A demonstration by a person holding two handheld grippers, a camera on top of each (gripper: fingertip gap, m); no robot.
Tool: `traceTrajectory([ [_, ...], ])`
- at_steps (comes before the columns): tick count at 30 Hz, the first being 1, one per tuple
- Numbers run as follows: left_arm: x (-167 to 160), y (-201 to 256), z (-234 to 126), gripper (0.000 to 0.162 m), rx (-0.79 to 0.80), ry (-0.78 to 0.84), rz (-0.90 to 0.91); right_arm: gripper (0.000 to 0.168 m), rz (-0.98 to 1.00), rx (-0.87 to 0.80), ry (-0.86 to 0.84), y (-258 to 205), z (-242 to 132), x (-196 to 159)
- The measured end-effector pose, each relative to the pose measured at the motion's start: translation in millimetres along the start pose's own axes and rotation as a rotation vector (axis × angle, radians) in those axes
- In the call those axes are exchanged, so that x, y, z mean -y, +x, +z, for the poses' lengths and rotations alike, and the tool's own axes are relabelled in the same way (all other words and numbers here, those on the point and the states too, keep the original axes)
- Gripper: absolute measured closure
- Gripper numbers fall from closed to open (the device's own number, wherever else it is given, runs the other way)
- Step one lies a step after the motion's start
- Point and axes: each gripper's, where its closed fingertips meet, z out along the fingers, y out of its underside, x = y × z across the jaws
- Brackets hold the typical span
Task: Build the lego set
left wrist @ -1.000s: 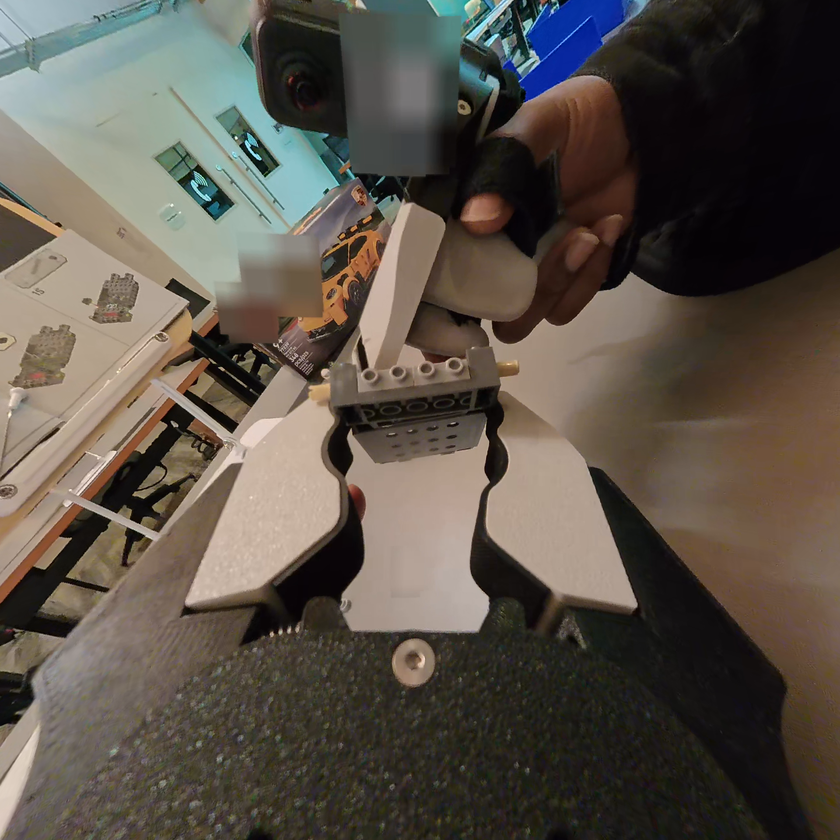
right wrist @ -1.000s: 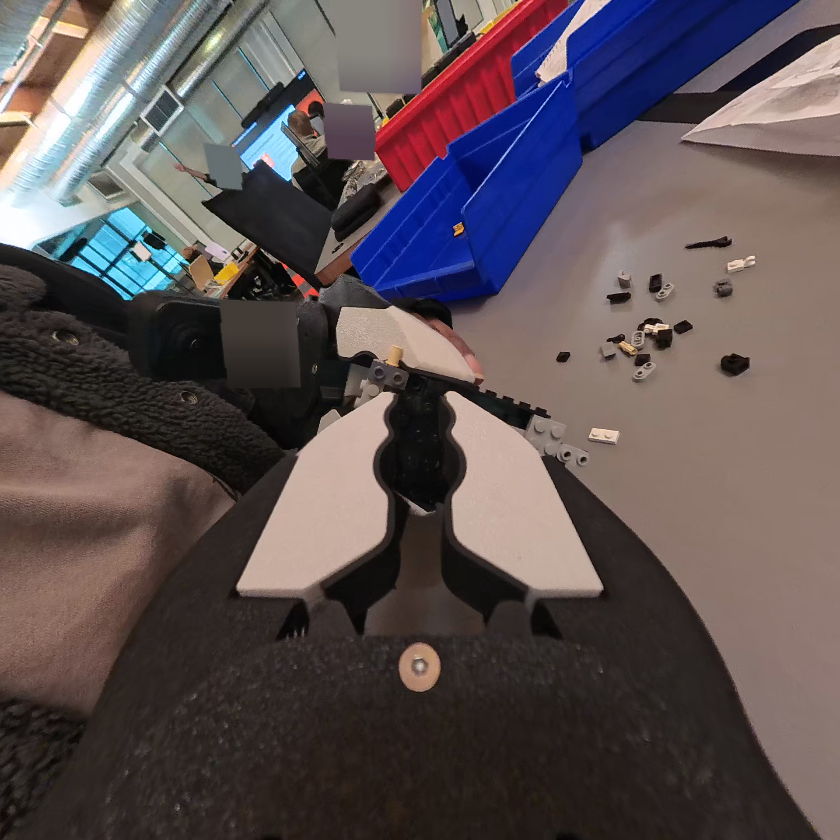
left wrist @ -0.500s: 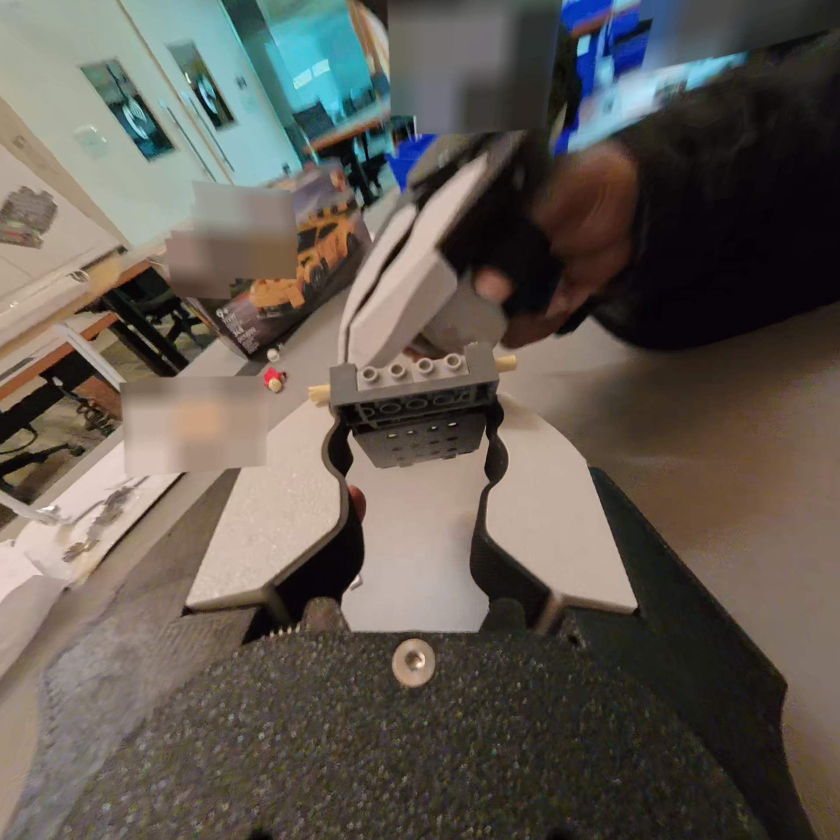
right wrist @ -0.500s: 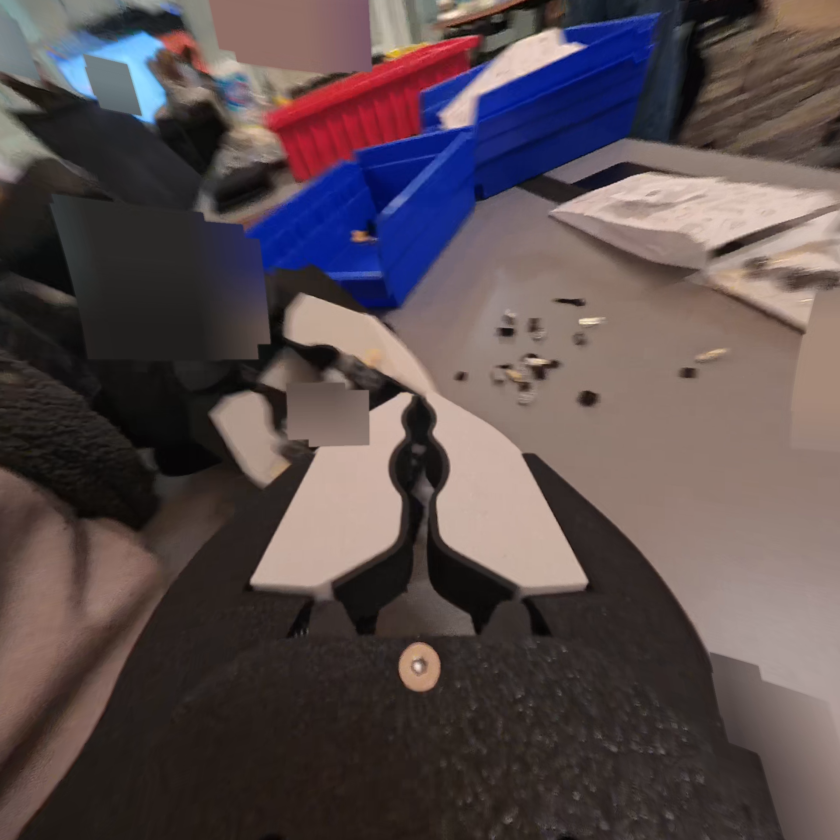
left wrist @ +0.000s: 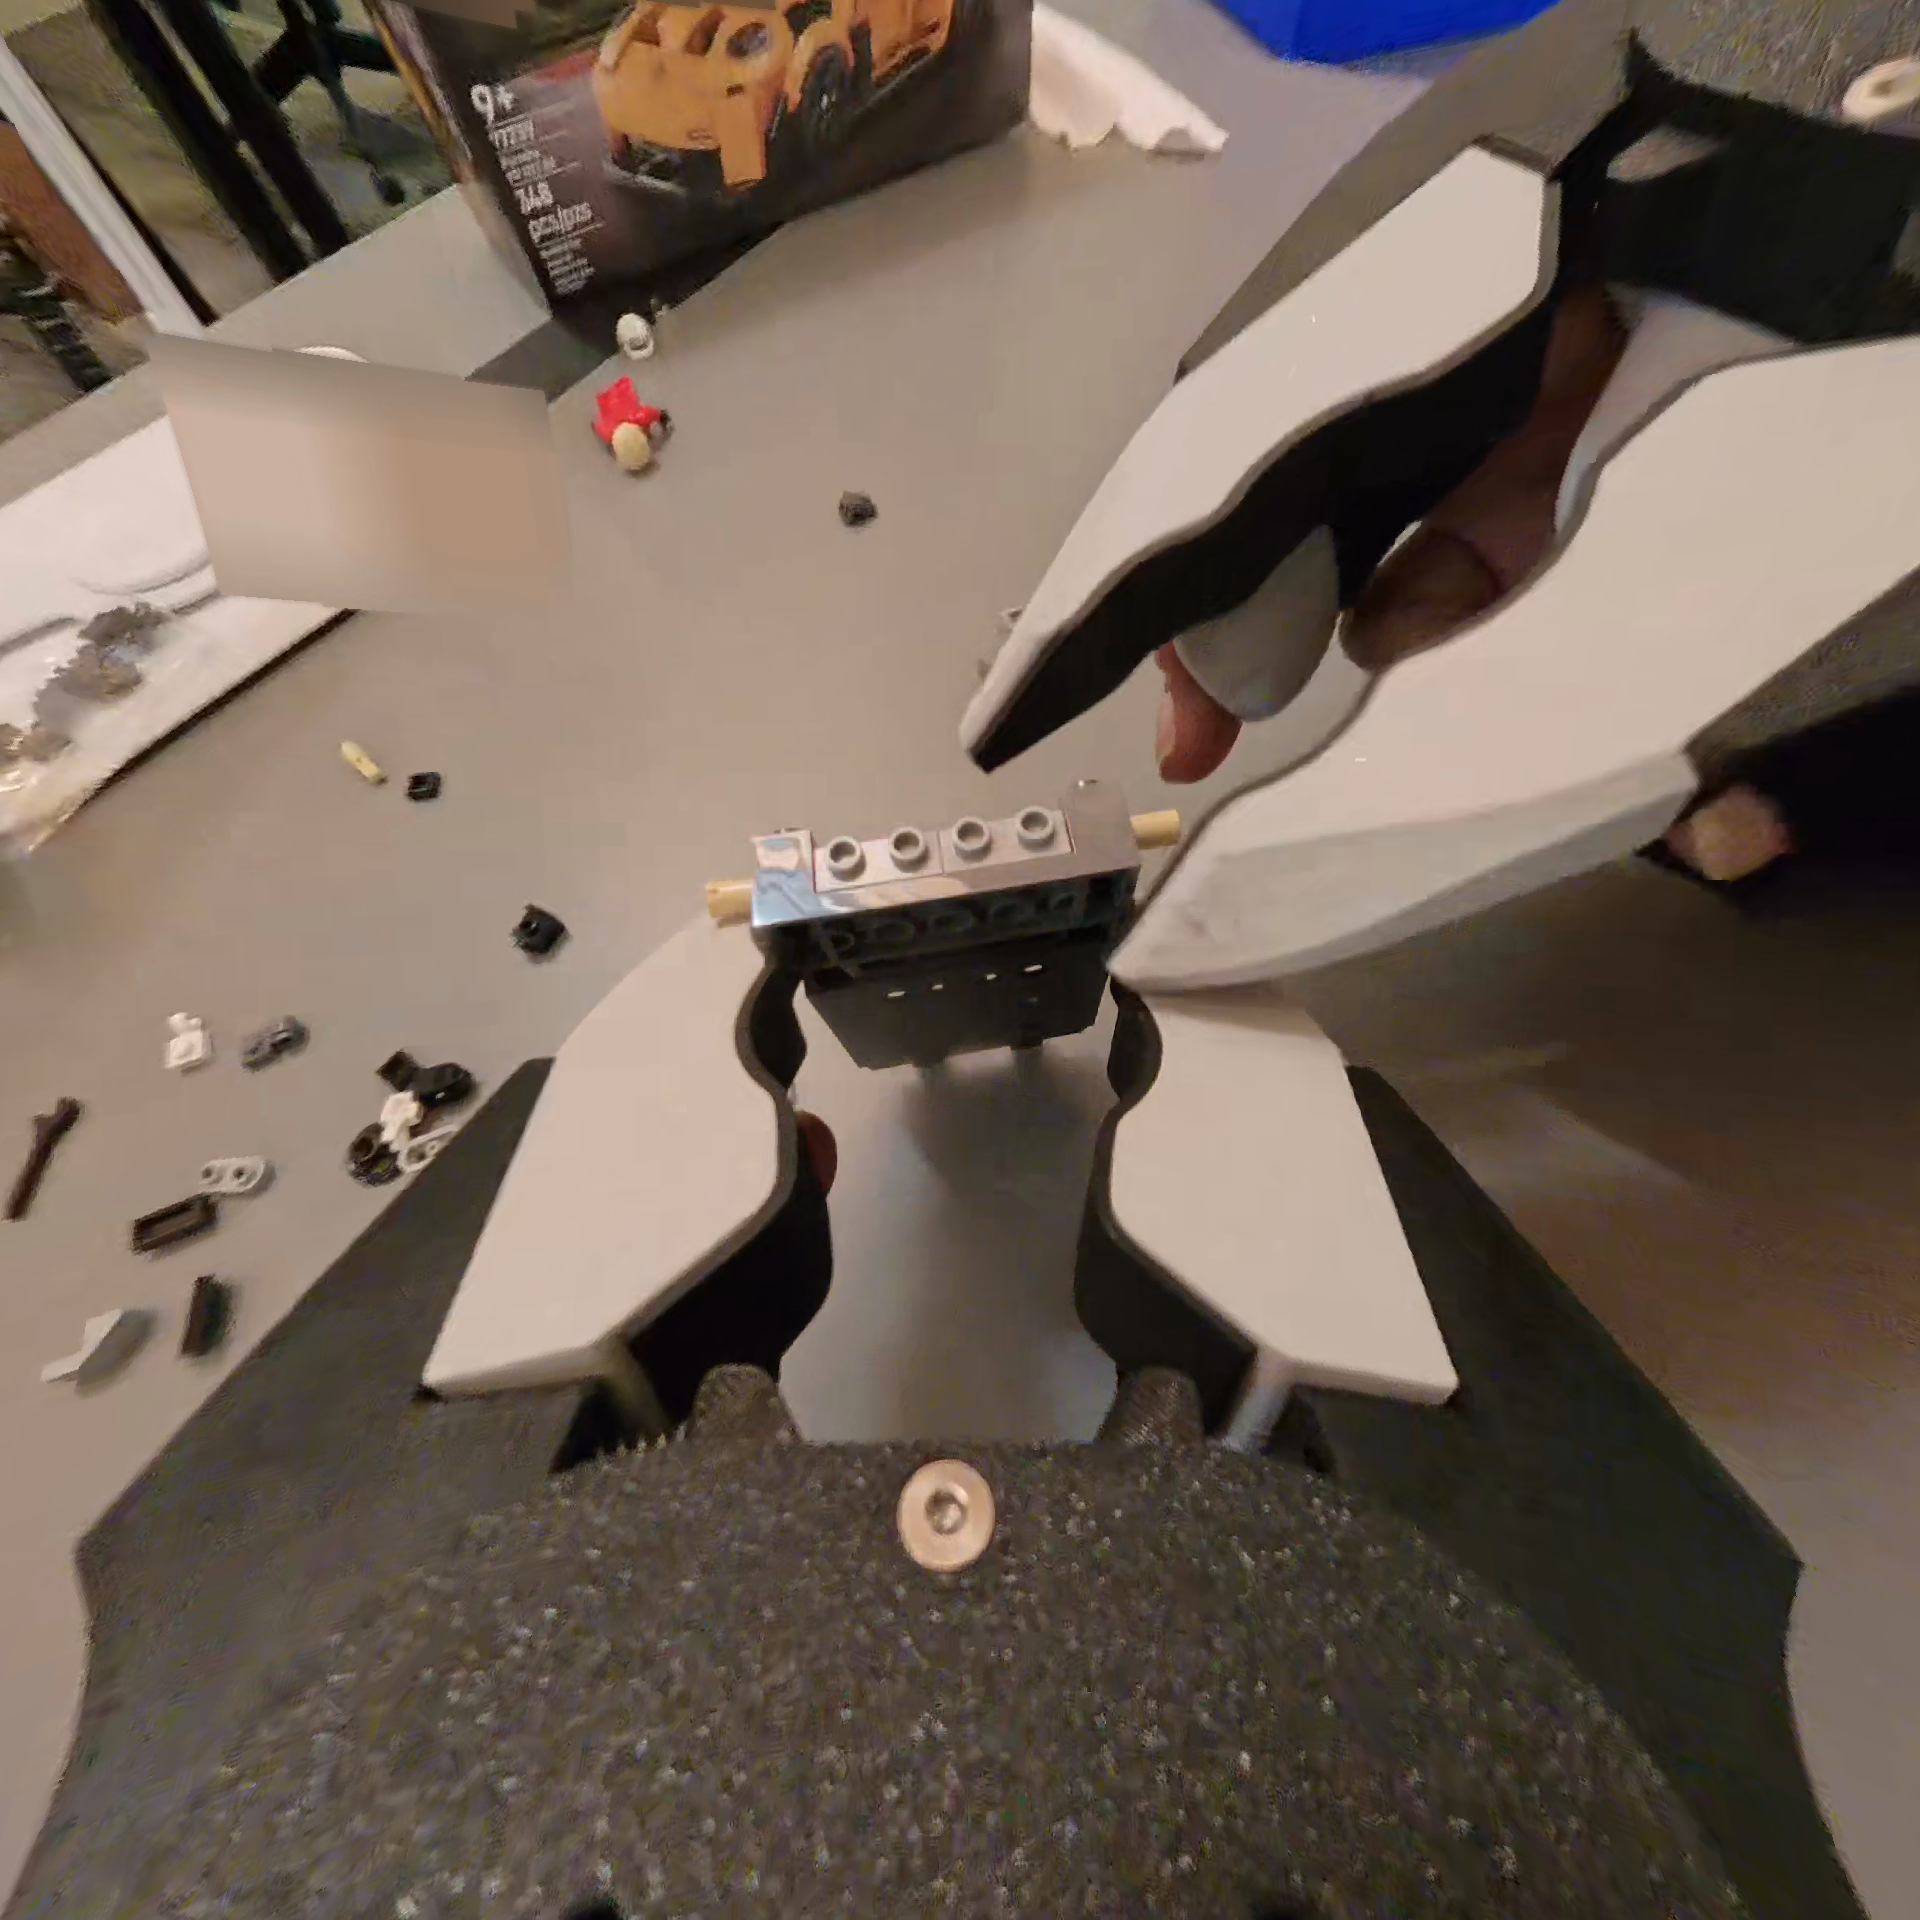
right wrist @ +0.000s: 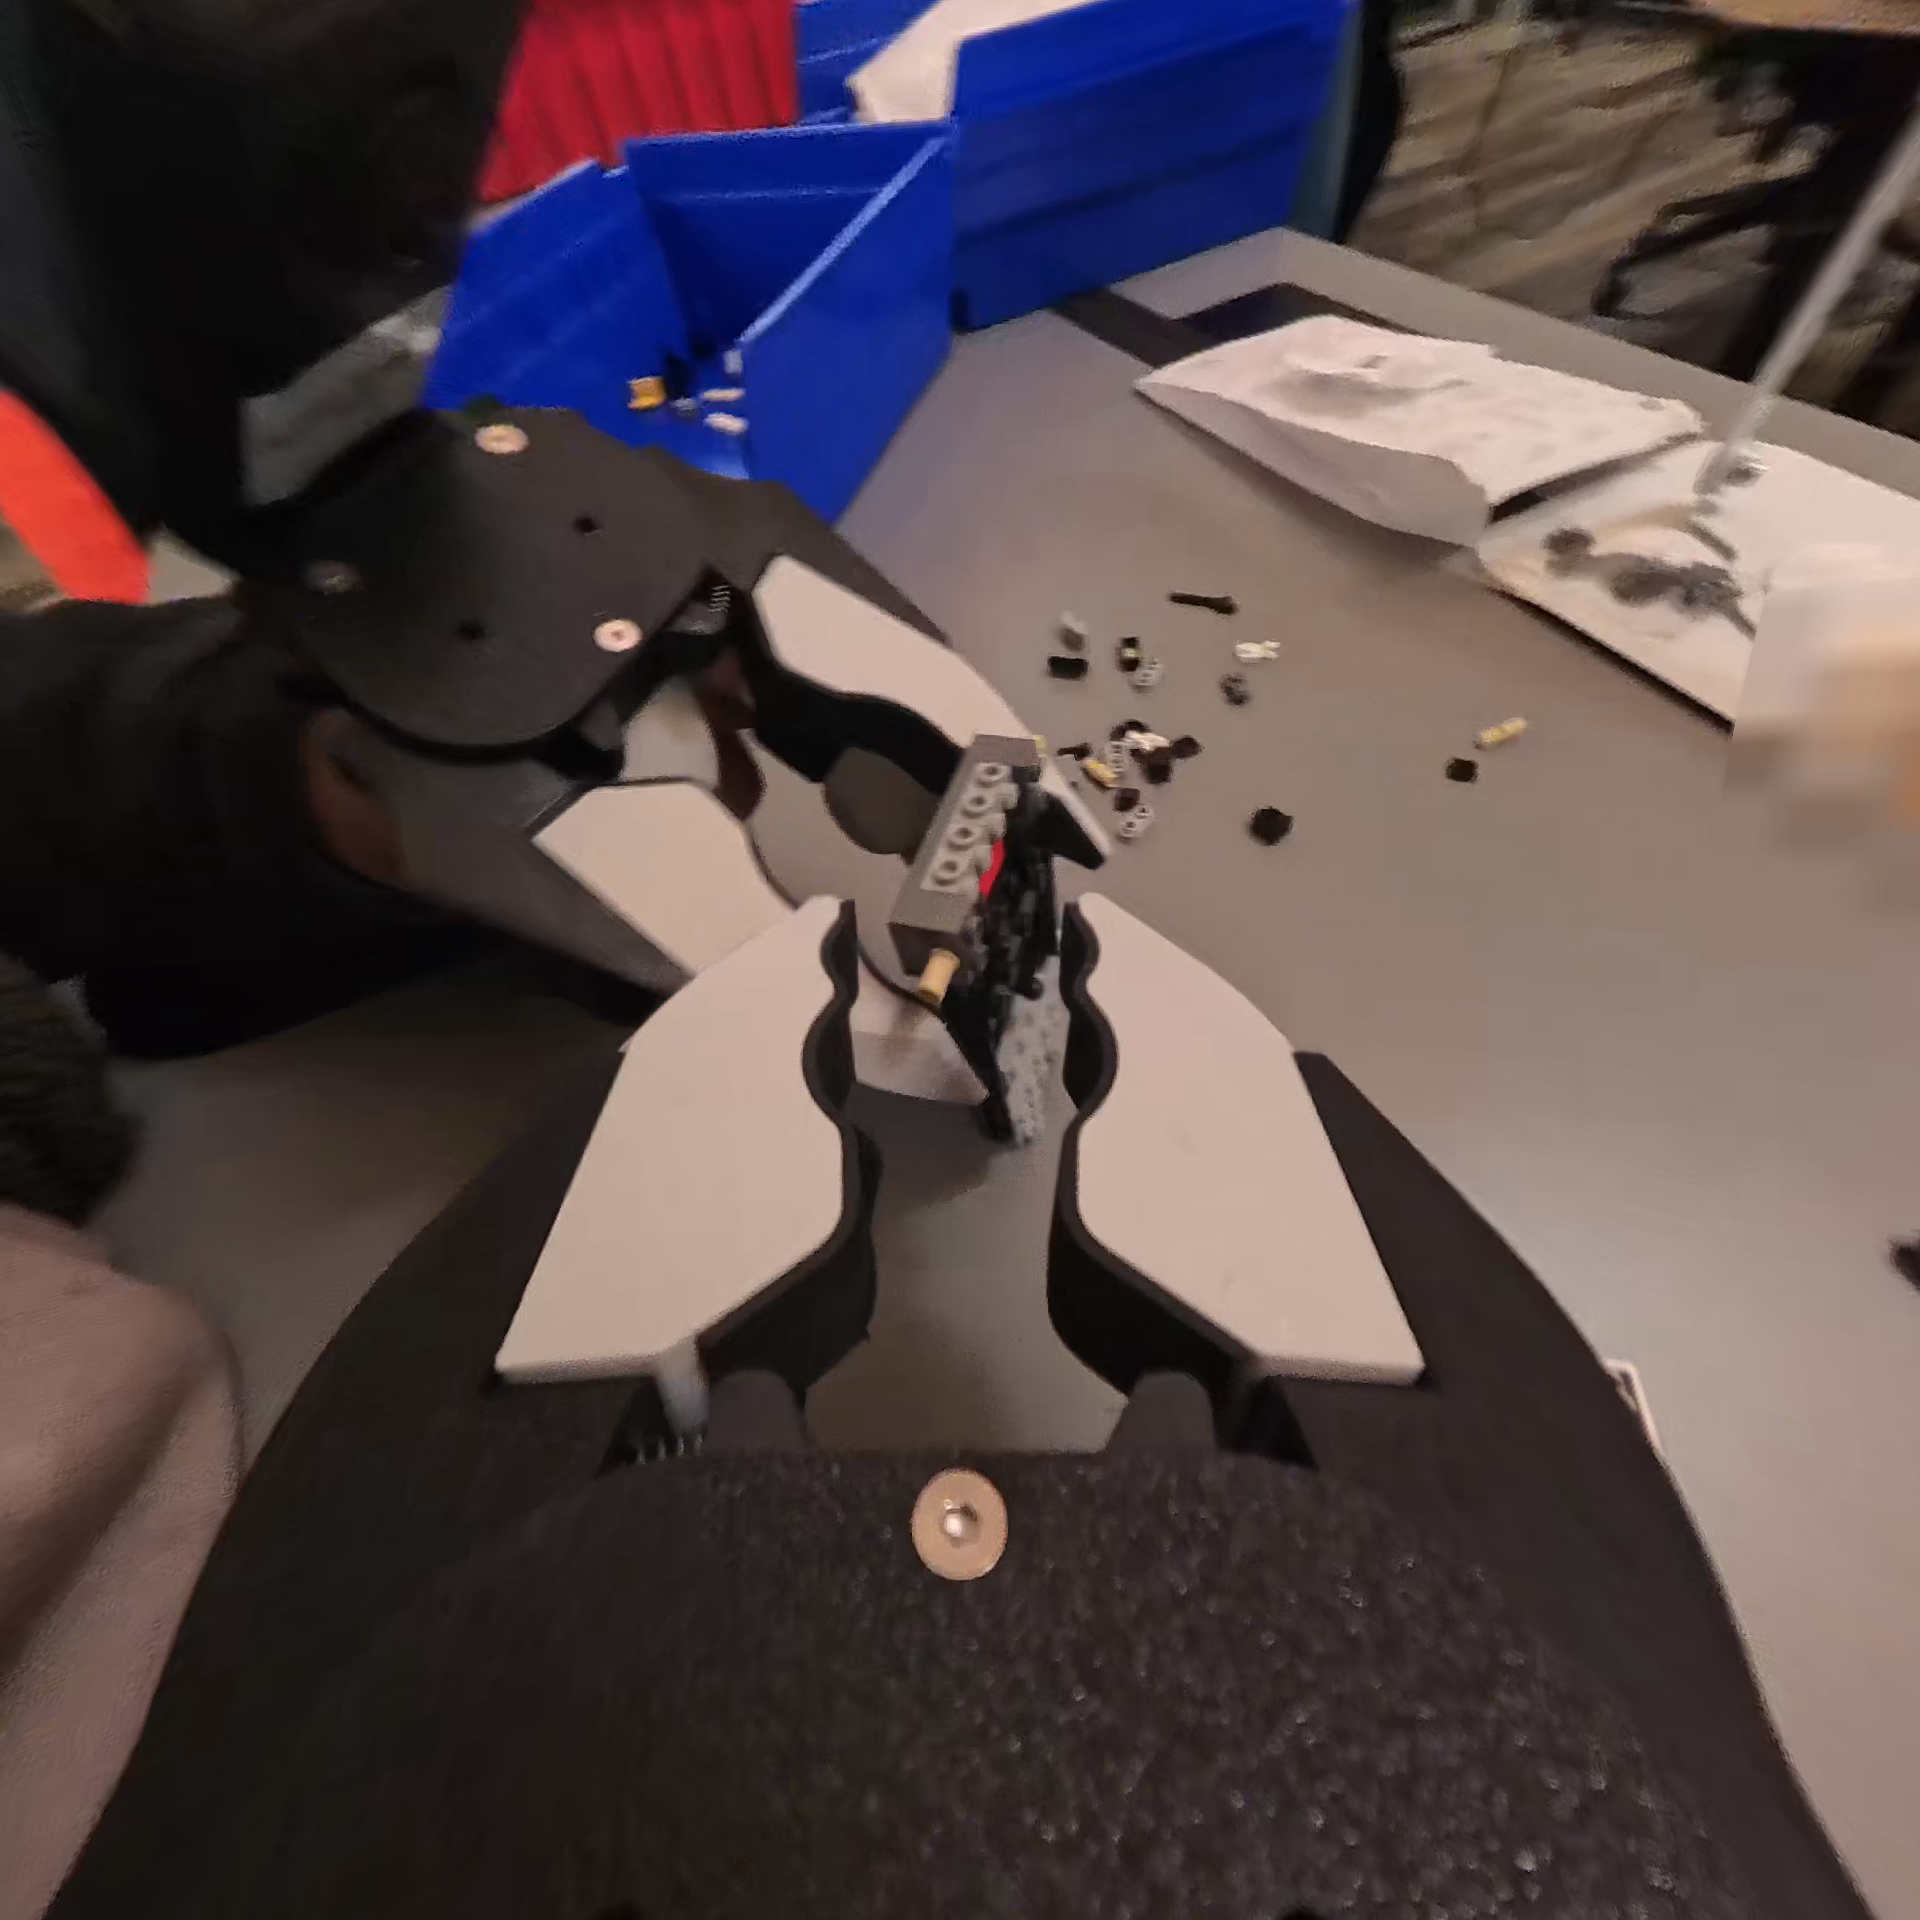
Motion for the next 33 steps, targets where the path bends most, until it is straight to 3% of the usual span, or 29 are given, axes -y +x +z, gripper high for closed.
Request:
traceTrajectory([
  [4,-3.6,-3.0,-0.1,0.104,0.058,-0.049,0.042,0.135,0.033,-0.053,-0.033,4.9,5.5,-5.5],
  [7,-4.2,-4.8,-0.5,0.104,0.069,-0.059,0.057,0.151,-0.009,-0.048,-0.05,-1.7,7.3,-5.5],
  [20,-2.2,-3.5,1.7,0.105,0.071,-0.033,0.133,0.153,-0.002,-0.045,-0.068,0.0,4.2,-9.9],
  [23,13.6,-0.6,-4.0,0.105,0.041,0.106,0.168,0.151,0.022,0.005,0.006,-6.0,-4.2,5.3],
  [25,28.5,0.7,-12.8,0.105,0.031,0.233,0.215,0.14,0.126,0.15,0.091,-16.2,-19.1,25.6],
  [27,39.0,7.2,-20.9,0.104,-0.009,0.354,0.254,0.143,0.199,0.245,0.193,-14.4,-37.6,47.9],
  [33,49.6,24.0,-30.7,0.104,-0.118,0.493,0.252,0.153,-0.004,0.204,0.187,5.9,-39.2,47.4],
])
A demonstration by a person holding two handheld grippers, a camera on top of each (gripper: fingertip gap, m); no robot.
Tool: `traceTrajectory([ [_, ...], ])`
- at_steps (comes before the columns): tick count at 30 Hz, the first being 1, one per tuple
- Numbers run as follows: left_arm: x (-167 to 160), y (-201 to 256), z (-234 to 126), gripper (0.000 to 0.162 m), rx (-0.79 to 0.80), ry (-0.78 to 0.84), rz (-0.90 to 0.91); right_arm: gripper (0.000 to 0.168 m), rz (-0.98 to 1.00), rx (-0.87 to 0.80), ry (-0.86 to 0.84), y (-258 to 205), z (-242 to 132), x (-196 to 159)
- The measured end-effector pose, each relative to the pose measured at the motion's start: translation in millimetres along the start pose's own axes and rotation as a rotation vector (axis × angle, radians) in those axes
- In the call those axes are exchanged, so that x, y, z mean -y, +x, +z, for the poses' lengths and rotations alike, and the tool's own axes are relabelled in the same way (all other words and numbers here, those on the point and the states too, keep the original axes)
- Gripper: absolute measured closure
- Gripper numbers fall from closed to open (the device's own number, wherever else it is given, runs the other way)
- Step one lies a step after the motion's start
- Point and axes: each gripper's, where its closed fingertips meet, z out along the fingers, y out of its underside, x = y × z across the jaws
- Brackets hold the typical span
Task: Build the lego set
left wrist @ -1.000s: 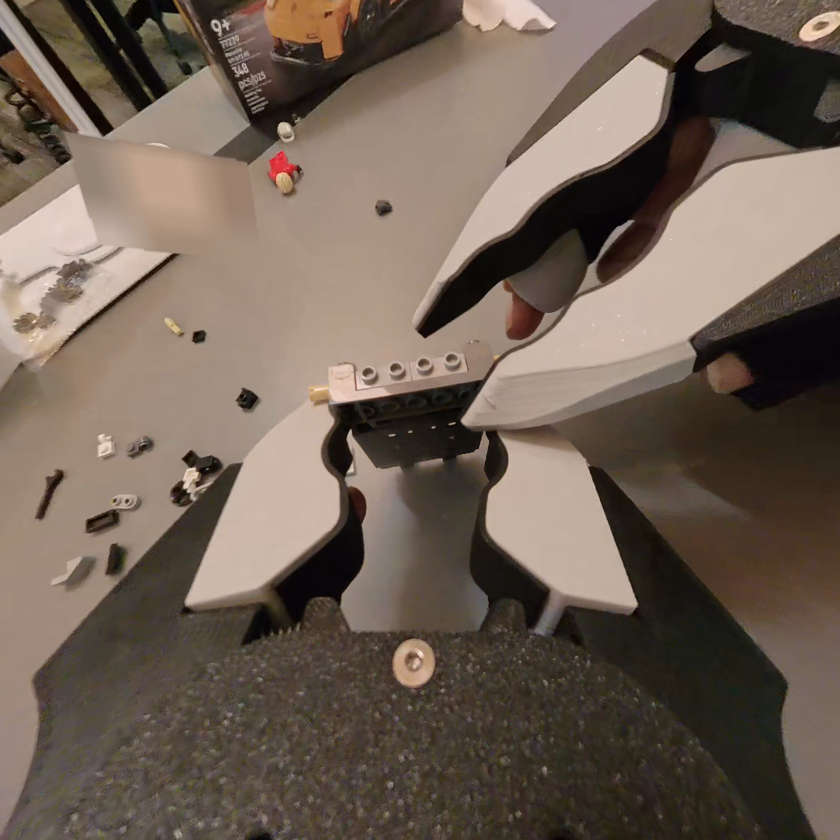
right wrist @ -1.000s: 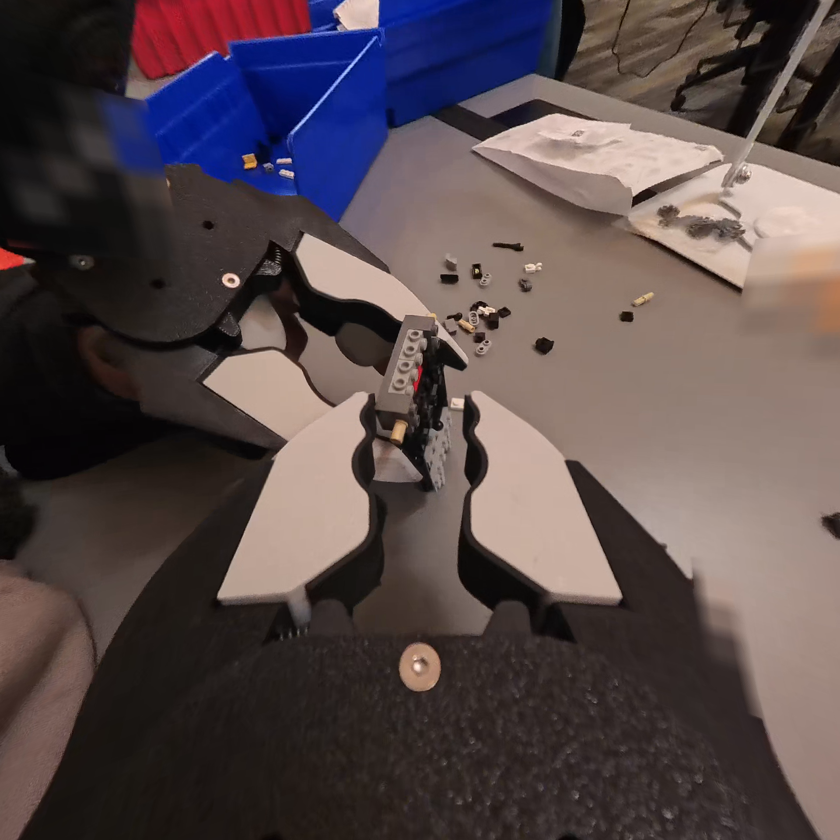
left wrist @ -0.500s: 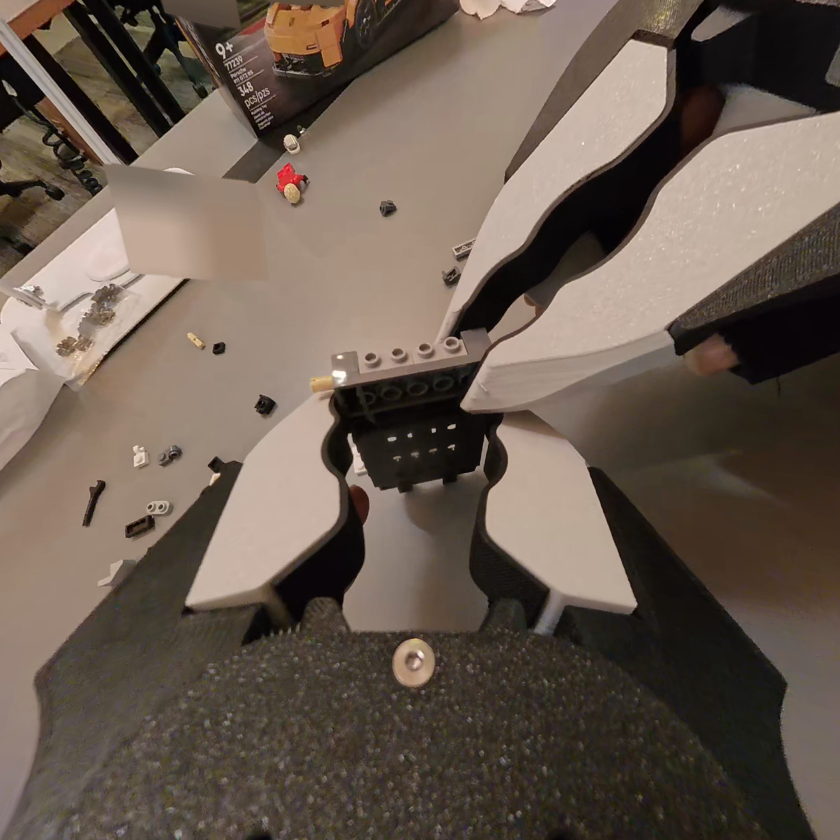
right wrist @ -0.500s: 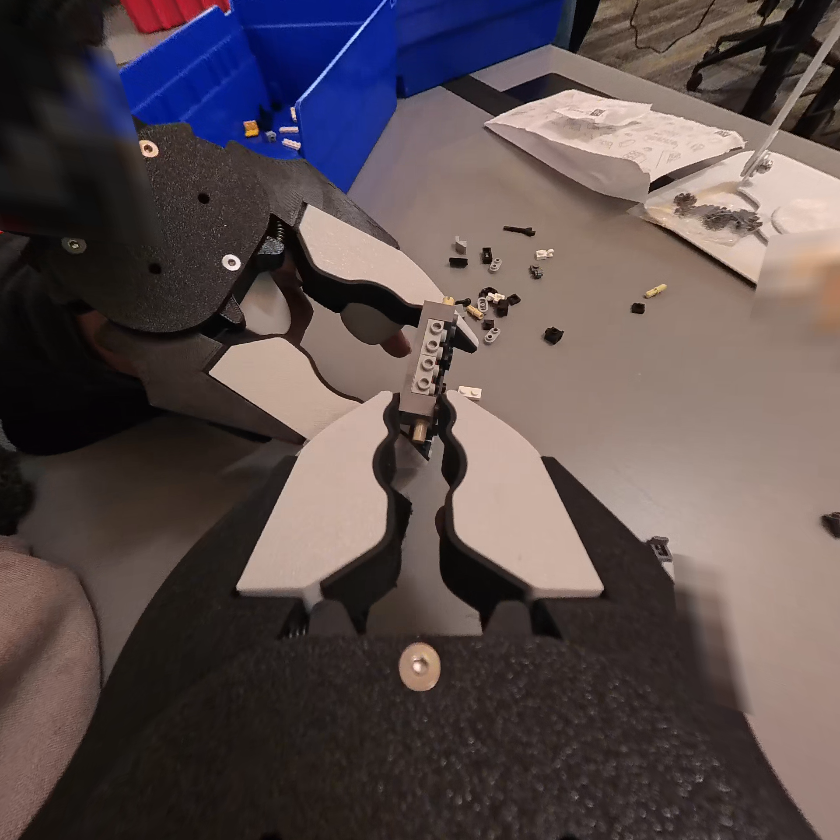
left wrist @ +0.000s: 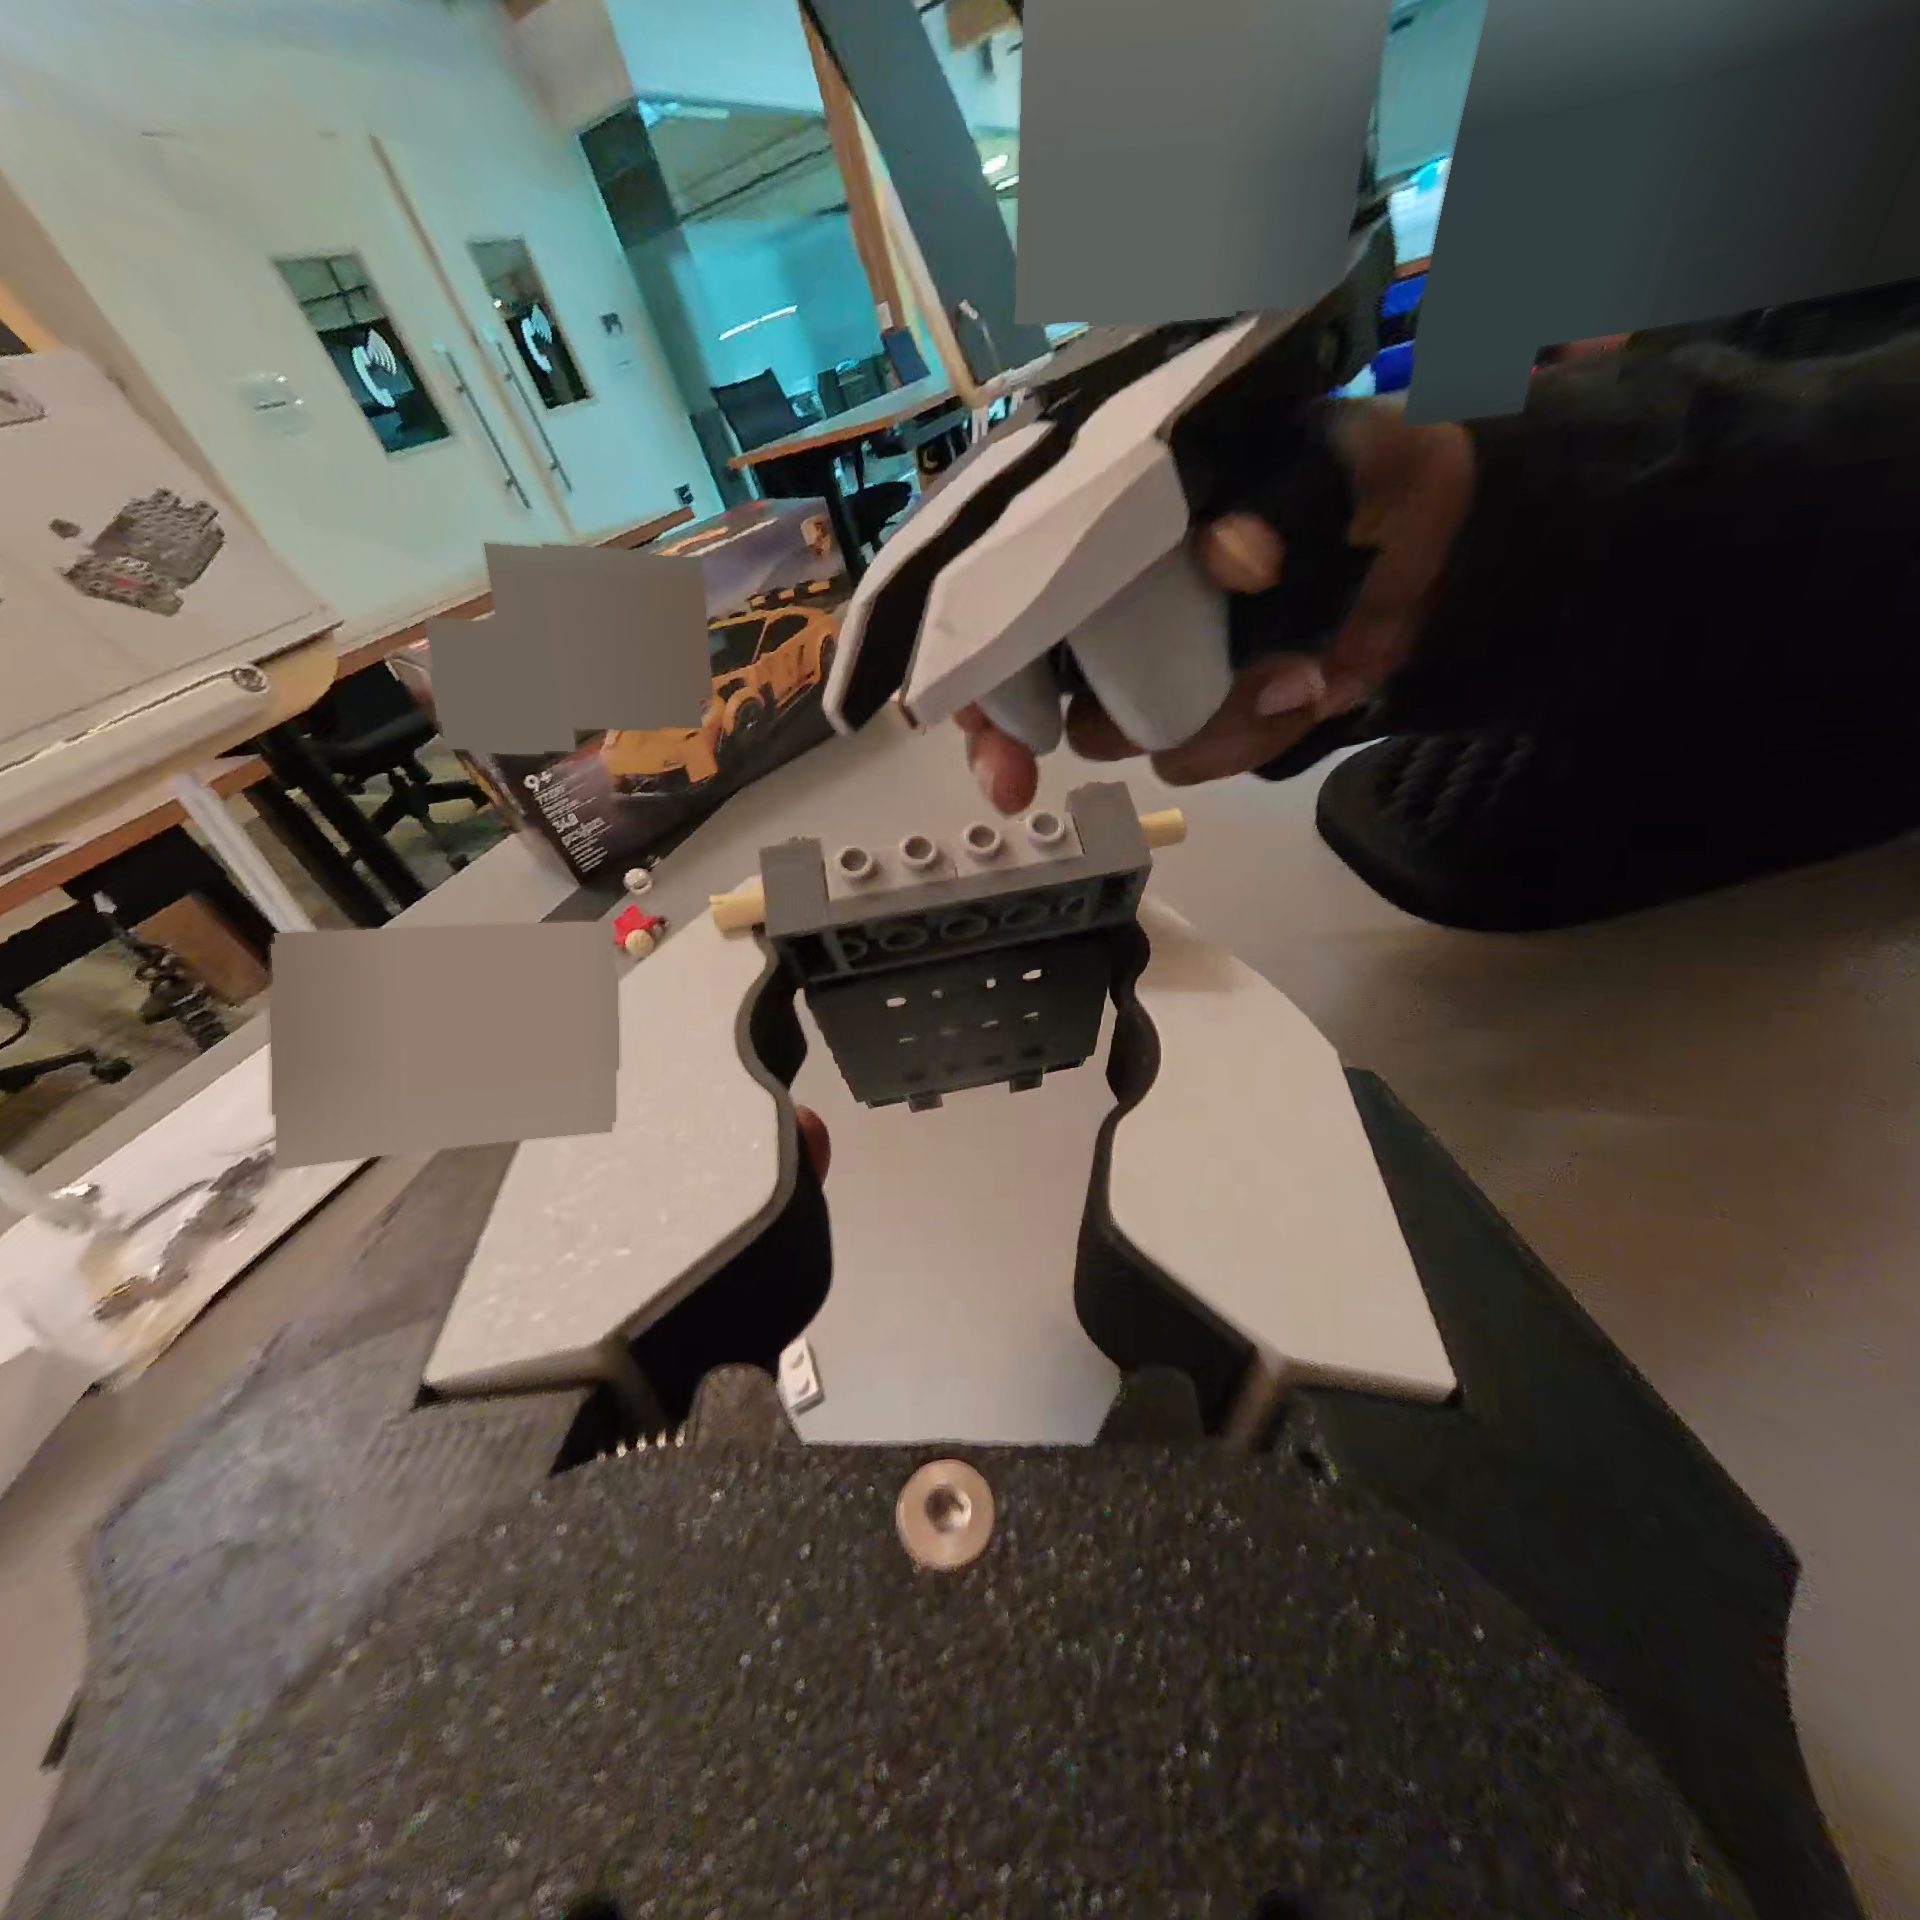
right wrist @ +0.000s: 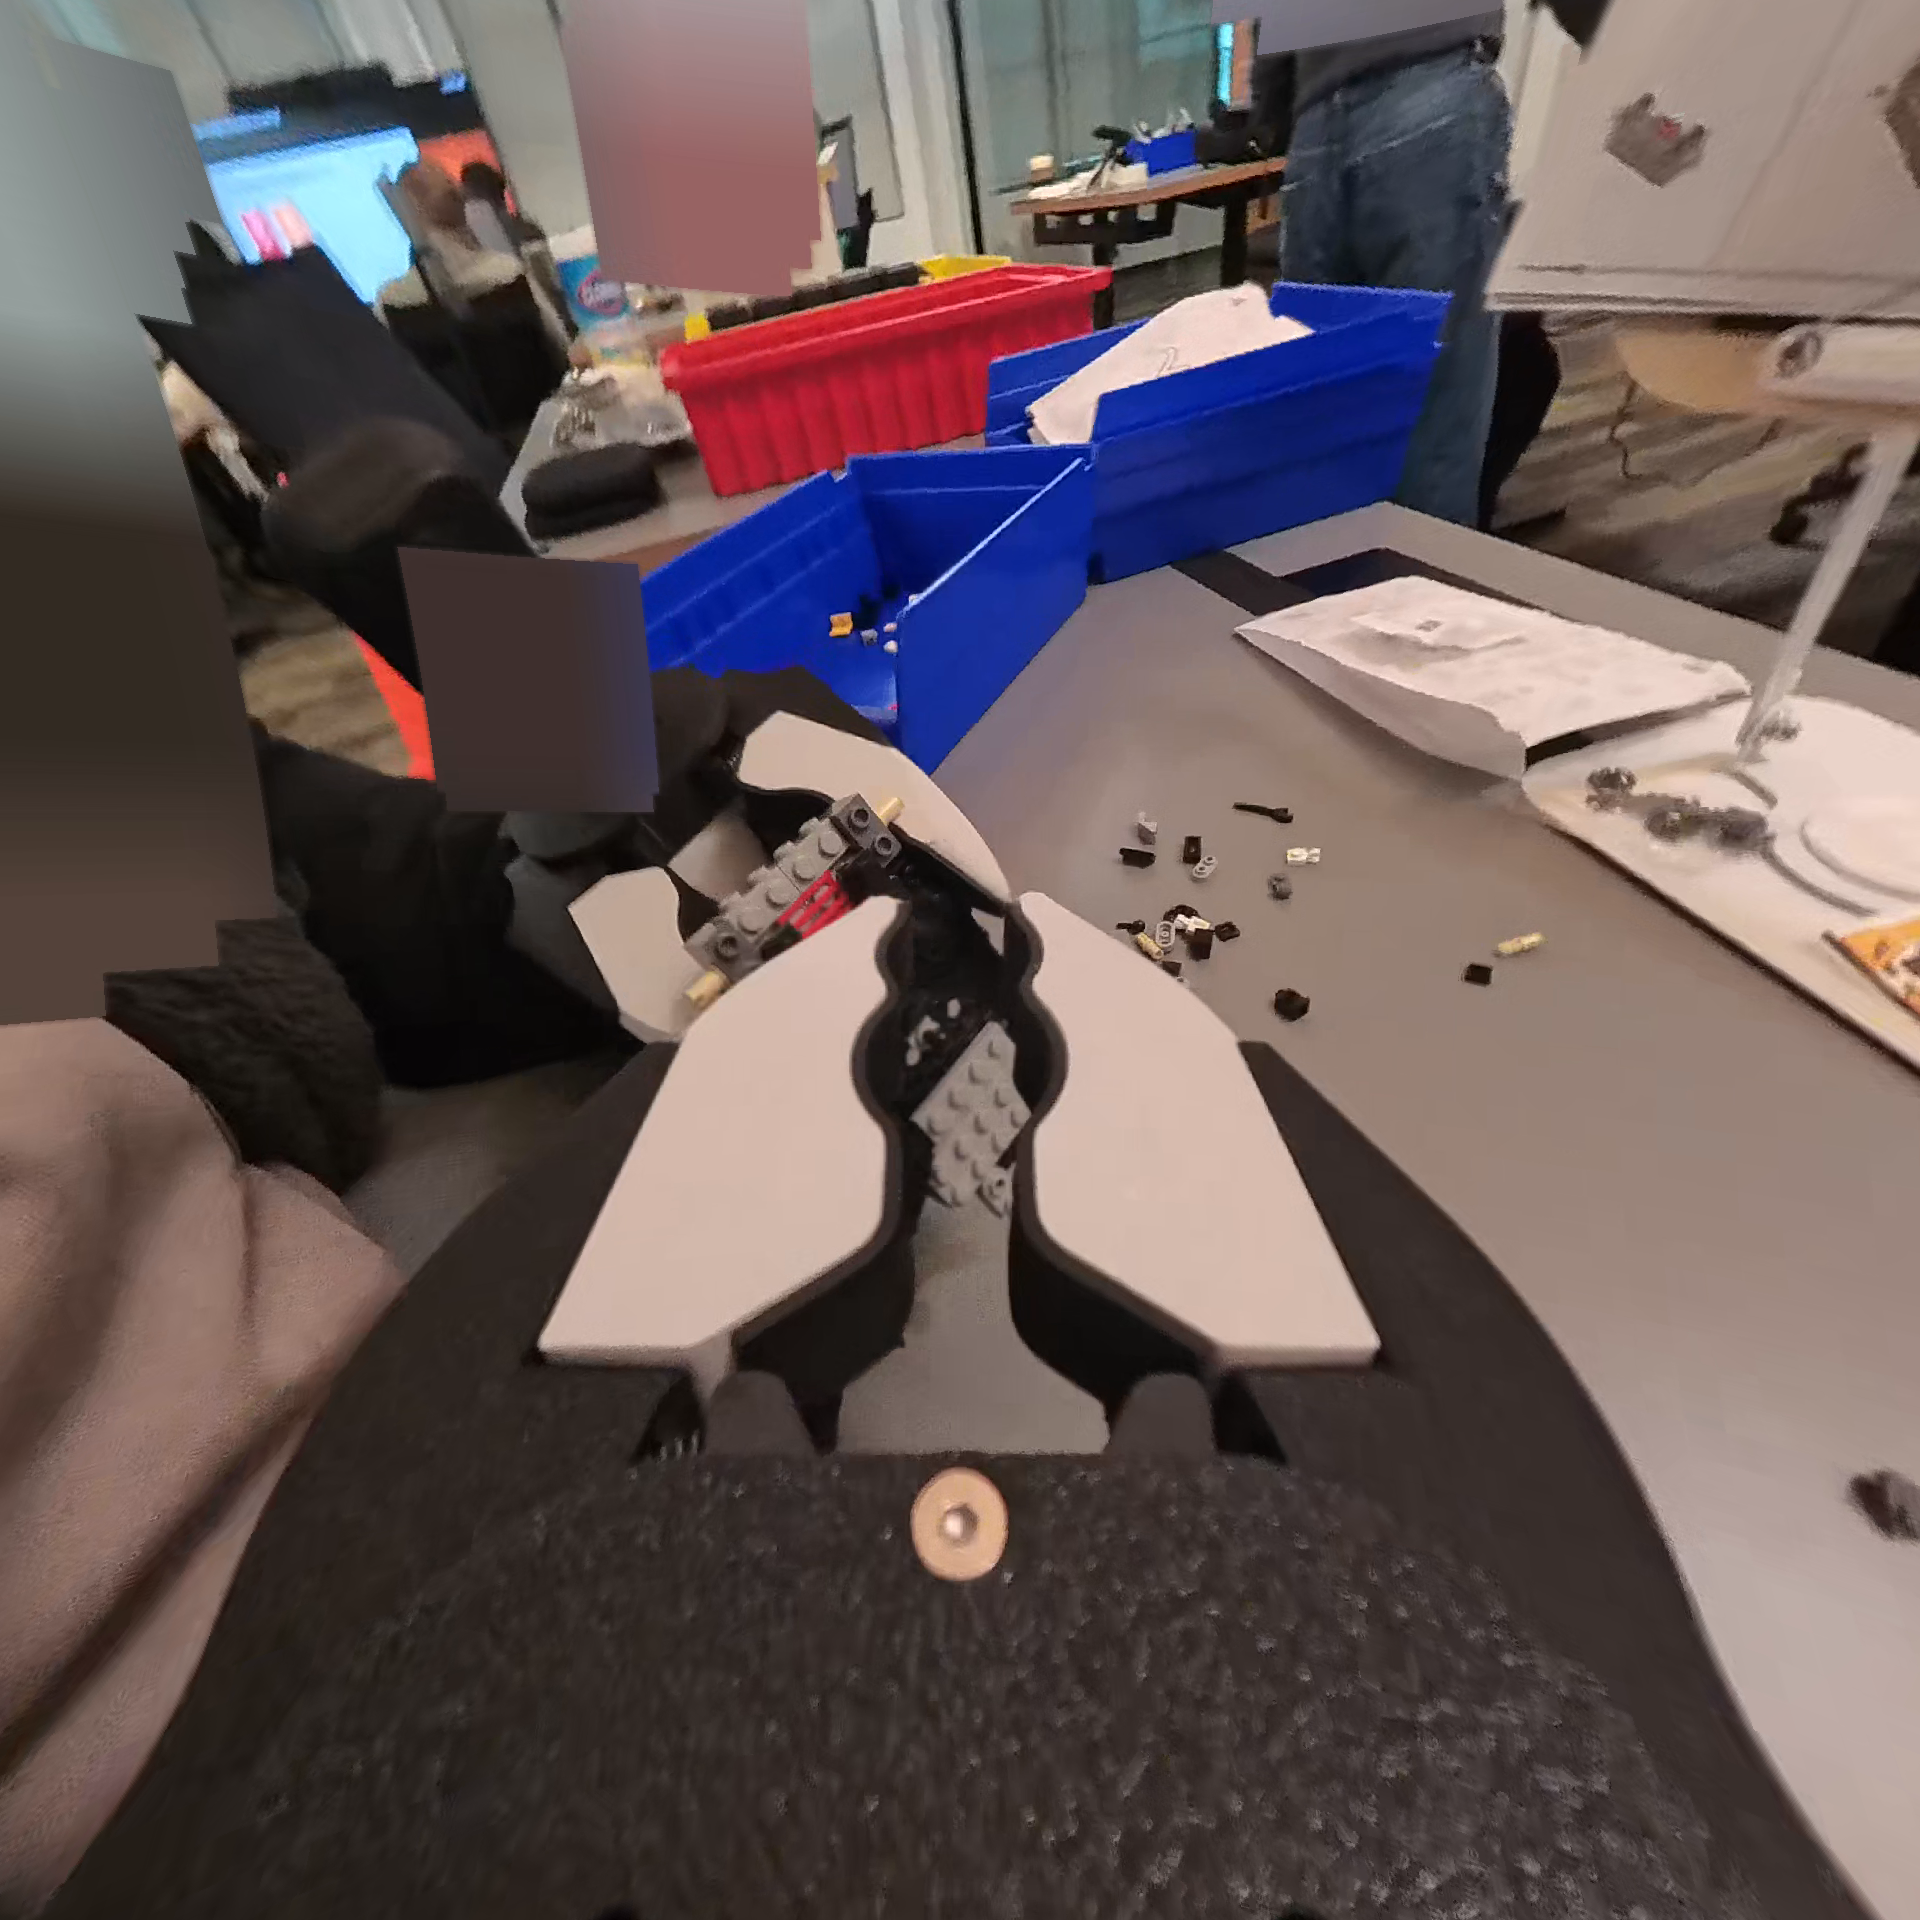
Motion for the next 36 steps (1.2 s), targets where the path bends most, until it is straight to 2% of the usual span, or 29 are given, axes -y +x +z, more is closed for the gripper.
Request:
traceTrajectory([
  [8,-3.0,6.9,2.8,0.104,-0.03,-0.012,0.02,0.152,0.074,0.135,-0.081,-10.0,17.4,-17.6],
  [20,-9.8,5.8,3.3,0.105,-0.024,-0.062,0.023,0.149,0.085,0.147,-0.08,-10.4,18.5,-20.1],
  [25,-29.8,-3.7,7.0,0.105,0.062,-0.252,0.095,0.131,0.071,0.126,-0.133,-19.5,16.0,-20.8],
  [31,-53.1,-15.6,7.3,0.105,0.158,-0.526,0.222,0.125,0.069,-0.083,-0.291,-1.1,32.0,-51.3],
  [34,-56.1,-22.4,7.3,0.104,0.213,-0.624,0.328,0.128,0.072,-0.19,-0.291,10.6,40.7,-54.9],
  [36,-57.1,-23.1,8.6,0.104,0.234,-0.662,0.374,0.143,0.039,-0.237,-0.287,15.0,43.3,-54.4],
])
